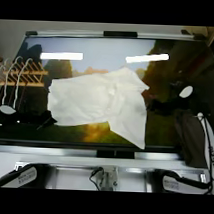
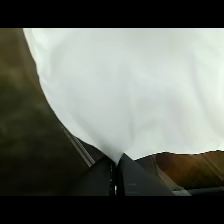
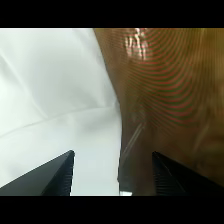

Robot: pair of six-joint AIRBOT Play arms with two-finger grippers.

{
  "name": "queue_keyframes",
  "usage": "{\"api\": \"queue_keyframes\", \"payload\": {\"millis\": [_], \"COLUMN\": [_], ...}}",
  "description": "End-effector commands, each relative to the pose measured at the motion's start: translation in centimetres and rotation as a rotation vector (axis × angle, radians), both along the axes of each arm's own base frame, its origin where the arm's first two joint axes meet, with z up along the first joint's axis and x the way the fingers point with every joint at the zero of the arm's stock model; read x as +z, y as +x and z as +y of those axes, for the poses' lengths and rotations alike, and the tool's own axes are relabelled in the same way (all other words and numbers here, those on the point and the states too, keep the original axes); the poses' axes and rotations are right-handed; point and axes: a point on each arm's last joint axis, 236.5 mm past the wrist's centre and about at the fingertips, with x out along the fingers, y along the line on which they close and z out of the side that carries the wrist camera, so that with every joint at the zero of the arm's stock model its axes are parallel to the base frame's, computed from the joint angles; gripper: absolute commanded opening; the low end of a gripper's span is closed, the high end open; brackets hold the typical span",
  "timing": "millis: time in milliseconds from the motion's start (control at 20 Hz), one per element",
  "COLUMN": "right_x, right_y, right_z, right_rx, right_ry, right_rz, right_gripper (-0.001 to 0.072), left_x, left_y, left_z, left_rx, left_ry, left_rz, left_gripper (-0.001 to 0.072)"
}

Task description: Fold the shirts.

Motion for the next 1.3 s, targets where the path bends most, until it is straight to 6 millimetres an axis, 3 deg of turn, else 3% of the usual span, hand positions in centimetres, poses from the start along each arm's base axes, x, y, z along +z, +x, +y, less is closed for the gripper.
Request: {"api": "queue_keyframes", "payload": {"millis": [0,150,300,400,450,550,600,650,700,850,900,950,1000,1050,1150,1200,1250], "right_x": [-2.0,-3.4,-4.3,-4.7,-4.6,-4.6,-4.6,-4.5,-4.5,-3.0,-1.2,2.1,6.3,12.1,27.0,35.9,43.9], "right_y": [0.7,0.4,0.3,0.3,0.5,0.9,1.2,1.5,1.6,2.4,3.2,4.5,6.2,8.0,9.8,8.9,6.6], "right_z": [0.9,2.5,2.5,3.0,3.3,3.3,3.3,3.3,3.3,3.7,3.8,3.8,3.5,3.0,1.6,1.0,0.6], "right_rx": [-0.058,-0.042,-0.043,-0.057,-0.058,-0.062,-0.07,-0.078,-0.082,-0.022,0.029,0.083,0.131,0.169,0.182,0.161,0.13], "right_ry": [0.051,0.124,0.126,0.153,0.169,0.17,0.171,0.174,0.174,0.188,0.183,0.173,0.143,0.092,-0.04,-0.106,-0.159], "right_rz": [-0.006,0.036,0.053,0.065,0.061,0.044,0.033,0.025,0.02,-0.037,-0.093,-0.186,-0.307,-0.47,-0.849,-1.069,-1.268], "right_gripper": [0.0586,0.0586,0.0586,0.048,0.0479,0.0299,0.0286,0.0224,0.0082,0.0063,0.0063,0.0062,0.0062,0.0062,0.0062,0.0062,0.0062], "left_x": [0.8,0.8,0.8,0.8,0.8,0.8,0.9,1.1,1.5,3.6,5.5,8.4,12.7,18.0,32.2,40.4,48.5], "left_y": [0.2,0.2,0.2,0.2,0.2,0.3,0.4,0.6,1.0,2.9,4.0,5.4,7.1,8.7,10.3,9.3,7.1], "left_z": [0.0,-0.1,-0.1,0.0,0.0,0.0,0.1,0.1,0.2,0.7,1.0,1.0,1.3,1.6,2.0,1.6,1.1], "left_rx": [-0.005,-0.006,-0.006,-0.006,-0.005,-0.005,-0.009,-0.013,-0.013,-0.057,-0.08,-0.106,-0.132,-0.15,-0.157,-0.147,-0.123], "left_ry": [0.004,0.003,0.003,0.003,0.004,0.006,0.009,0.011,0.015,0.04,0.049,0.057,0.083,0.124,0.248,0.316,0.385], "left_rz": [-0.026,-0.025,-0.025,-0.025,-0.026,-0.028,-0.035,-0.043,-0.055,-0.129,-0.168,-0.226,-0.321,-0.443,-0.78,-0.977,-1.174], "left_gripper": [0.0027,0.0026,0.0027,0.0026,0.0027,0.0027,0.0027,0.0027,0.0027,0.0026,0.0025,0.0025,0.0025,0.0025,0.0025,0.0025,0.0026]}}
